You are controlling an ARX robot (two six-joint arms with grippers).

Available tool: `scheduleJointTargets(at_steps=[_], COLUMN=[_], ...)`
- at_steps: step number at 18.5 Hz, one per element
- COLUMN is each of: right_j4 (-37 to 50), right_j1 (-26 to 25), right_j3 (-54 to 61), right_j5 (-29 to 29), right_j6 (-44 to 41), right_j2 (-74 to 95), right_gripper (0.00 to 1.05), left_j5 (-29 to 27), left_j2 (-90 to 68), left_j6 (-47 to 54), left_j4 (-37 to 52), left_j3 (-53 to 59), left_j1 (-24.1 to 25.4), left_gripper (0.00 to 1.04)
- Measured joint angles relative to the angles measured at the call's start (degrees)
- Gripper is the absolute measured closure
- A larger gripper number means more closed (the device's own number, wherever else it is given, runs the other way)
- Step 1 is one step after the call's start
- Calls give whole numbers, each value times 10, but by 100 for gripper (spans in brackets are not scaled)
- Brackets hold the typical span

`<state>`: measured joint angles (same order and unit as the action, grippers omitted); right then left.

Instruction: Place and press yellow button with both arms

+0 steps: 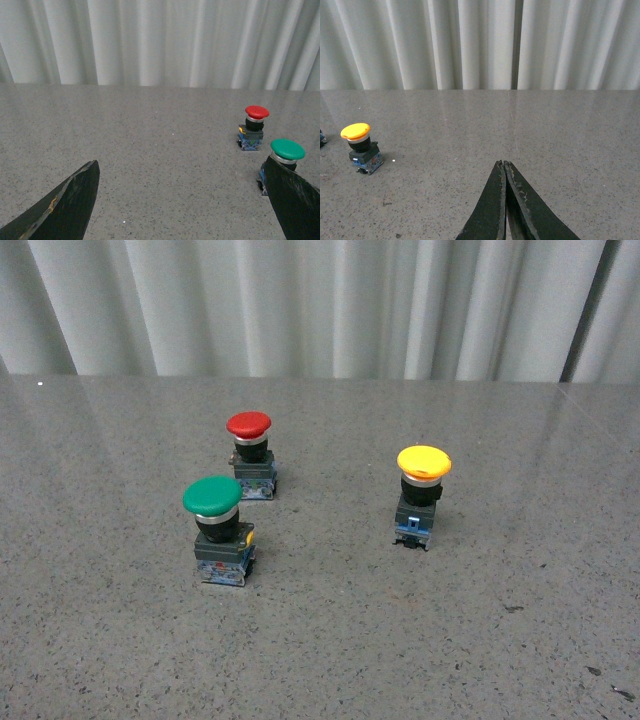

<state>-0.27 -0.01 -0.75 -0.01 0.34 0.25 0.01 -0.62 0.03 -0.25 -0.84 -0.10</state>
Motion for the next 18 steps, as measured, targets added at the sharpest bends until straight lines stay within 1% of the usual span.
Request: scheduleJointTargets(at_steps=[1,3,4,5,7,8,9,11,12,18], right_j4=[0,0,0,0,0,0,0,0,0,0], right_j1=[0,0,0,0,0,0,0,0,0,0], right_j3=[0,0,0,0,0,0,0,0,0,0], right_j5=[0,0,0,0,0,0,0,0,0,0], right_j6=[0,0,0,0,0,0,0,0,0,0], right_j2=[0,0,0,0,0,0,0,0,0,0], right_gripper=[101,86,75,68,44,29,18,5,7,6], left_j5=[0,0,0,0,0,0,0,0,0,0], left_j2=[0,0,0,0,0,0,0,0,0,0], left_j6=[0,0,0,0,0,0,0,0,0,0], left_j4=[0,0,0,0,0,0,0,0,0,0], left_j3=[0,0,0,0,0,0,0,0,0,0], left_j1=[0,0,0,0,0,0,0,0,0,0], left_gripper=[7,7,7,7,7,7,7,7,7,7])
